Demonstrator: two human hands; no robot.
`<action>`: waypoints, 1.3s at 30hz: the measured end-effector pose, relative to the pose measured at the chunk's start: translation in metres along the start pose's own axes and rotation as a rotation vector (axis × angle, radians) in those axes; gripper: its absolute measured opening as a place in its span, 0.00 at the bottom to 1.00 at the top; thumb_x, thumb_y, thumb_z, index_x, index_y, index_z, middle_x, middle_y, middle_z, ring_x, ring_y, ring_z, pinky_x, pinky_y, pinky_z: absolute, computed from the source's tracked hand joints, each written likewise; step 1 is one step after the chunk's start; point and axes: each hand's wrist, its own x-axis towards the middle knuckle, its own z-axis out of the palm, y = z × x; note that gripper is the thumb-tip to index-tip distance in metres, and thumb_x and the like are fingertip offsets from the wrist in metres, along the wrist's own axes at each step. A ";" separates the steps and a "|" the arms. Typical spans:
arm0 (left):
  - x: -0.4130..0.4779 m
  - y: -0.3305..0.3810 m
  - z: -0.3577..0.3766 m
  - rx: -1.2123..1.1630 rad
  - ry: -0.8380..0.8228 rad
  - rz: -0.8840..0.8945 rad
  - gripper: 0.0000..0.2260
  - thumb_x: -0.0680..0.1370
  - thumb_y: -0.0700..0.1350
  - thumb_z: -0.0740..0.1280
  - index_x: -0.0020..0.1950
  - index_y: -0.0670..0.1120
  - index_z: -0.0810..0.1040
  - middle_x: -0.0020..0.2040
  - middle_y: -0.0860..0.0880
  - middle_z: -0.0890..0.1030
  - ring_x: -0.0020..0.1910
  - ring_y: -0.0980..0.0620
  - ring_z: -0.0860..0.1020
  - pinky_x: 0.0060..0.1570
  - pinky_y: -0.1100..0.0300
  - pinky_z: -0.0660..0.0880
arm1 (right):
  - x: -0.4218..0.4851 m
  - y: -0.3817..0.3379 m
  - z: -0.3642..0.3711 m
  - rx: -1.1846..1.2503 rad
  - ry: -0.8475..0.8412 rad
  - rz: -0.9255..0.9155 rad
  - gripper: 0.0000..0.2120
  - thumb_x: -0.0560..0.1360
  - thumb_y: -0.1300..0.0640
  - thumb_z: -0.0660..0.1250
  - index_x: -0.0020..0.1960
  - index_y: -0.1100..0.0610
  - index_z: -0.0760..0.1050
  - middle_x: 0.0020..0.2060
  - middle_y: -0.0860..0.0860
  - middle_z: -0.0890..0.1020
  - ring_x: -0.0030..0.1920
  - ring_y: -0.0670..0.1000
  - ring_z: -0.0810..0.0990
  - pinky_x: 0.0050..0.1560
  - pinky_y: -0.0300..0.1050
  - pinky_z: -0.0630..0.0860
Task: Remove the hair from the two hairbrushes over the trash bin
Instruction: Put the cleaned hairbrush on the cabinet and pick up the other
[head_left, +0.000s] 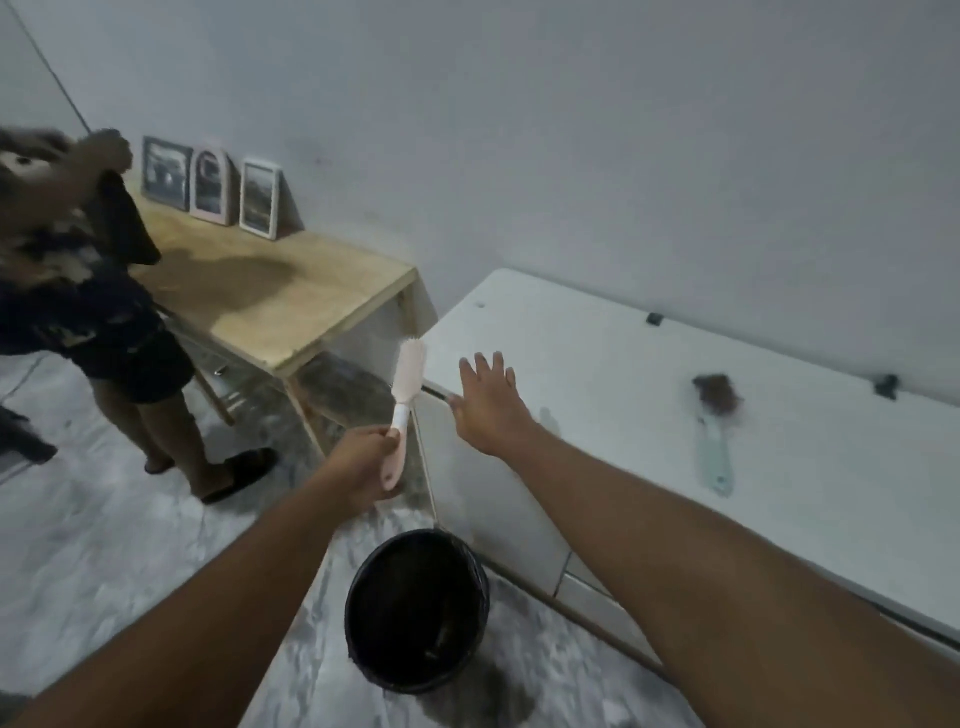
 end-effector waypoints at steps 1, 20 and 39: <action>0.000 0.007 0.016 0.016 -0.021 -0.005 0.09 0.84 0.41 0.58 0.60 0.40 0.76 0.44 0.41 0.72 0.38 0.45 0.70 0.32 0.54 0.72 | -0.004 0.015 -0.010 -0.011 0.001 0.047 0.26 0.82 0.52 0.54 0.75 0.63 0.56 0.75 0.62 0.60 0.76 0.67 0.52 0.74 0.64 0.54; -0.043 -0.003 0.409 0.250 -0.530 -0.129 0.03 0.82 0.38 0.64 0.54 0.39 0.76 0.43 0.43 0.79 0.39 0.47 0.78 0.40 0.52 0.76 | -0.198 0.347 -0.141 -0.257 -0.034 0.739 0.29 0.77 0.61 0.56 0.76 0.62 0.53 0.76 0.63 0.55 0.77 0.68 0.49 0.75 0.63 0.51; -0.017 -0.055 0.505 0.900 -0.430 0.288 0.13 0.71 0.45 0.74 0.47 0.34 0.81 0.45 0.39 0.85 0.42 0.41 0.85 0.44 0.48 0.83 | -0.222 0.416 -0.102 -0.167 -0.081 0.794 0.29 0.76 0.62 0.58 0.75 0.59 0.54 0.74 0.63 0.58 0.76 0.69 0.50 0.75 0.64 0.53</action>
